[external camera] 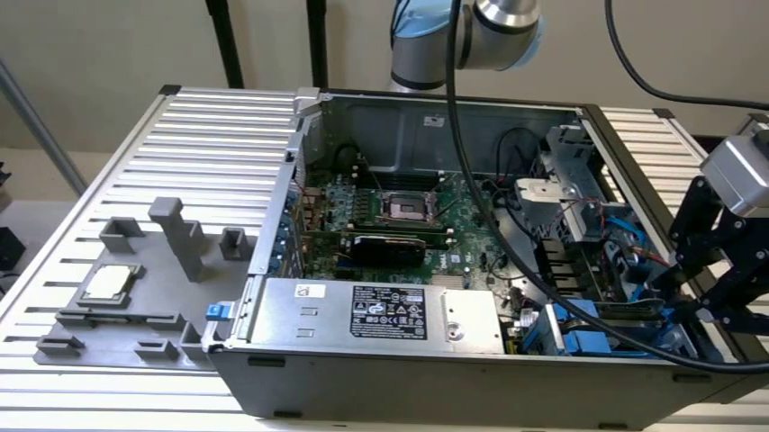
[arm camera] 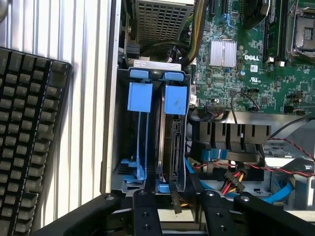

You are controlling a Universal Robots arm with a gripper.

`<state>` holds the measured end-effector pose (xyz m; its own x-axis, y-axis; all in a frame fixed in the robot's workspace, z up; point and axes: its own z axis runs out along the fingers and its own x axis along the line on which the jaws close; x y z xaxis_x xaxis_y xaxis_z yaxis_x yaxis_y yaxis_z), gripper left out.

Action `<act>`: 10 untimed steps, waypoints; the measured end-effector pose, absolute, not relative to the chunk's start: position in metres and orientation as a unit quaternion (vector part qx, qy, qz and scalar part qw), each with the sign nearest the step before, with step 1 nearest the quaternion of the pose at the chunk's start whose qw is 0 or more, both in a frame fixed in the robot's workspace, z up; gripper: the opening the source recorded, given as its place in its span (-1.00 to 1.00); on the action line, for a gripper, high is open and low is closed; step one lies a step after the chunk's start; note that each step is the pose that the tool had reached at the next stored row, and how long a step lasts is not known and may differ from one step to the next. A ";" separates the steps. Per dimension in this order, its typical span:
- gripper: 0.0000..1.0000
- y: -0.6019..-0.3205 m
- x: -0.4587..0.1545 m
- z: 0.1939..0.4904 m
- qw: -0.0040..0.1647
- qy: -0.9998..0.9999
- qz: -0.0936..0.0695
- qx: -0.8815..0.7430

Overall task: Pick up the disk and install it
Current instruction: 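Insert the first disk wire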

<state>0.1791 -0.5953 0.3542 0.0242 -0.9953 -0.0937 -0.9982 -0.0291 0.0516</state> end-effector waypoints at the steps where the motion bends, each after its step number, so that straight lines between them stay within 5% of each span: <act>1: -0.22 -0.595 0.179 0.354 0.013 0.697 0.053 -0.715; 10: -0.22 -0.595 0.179 0.356 0.006 0.696 0.060 -0.716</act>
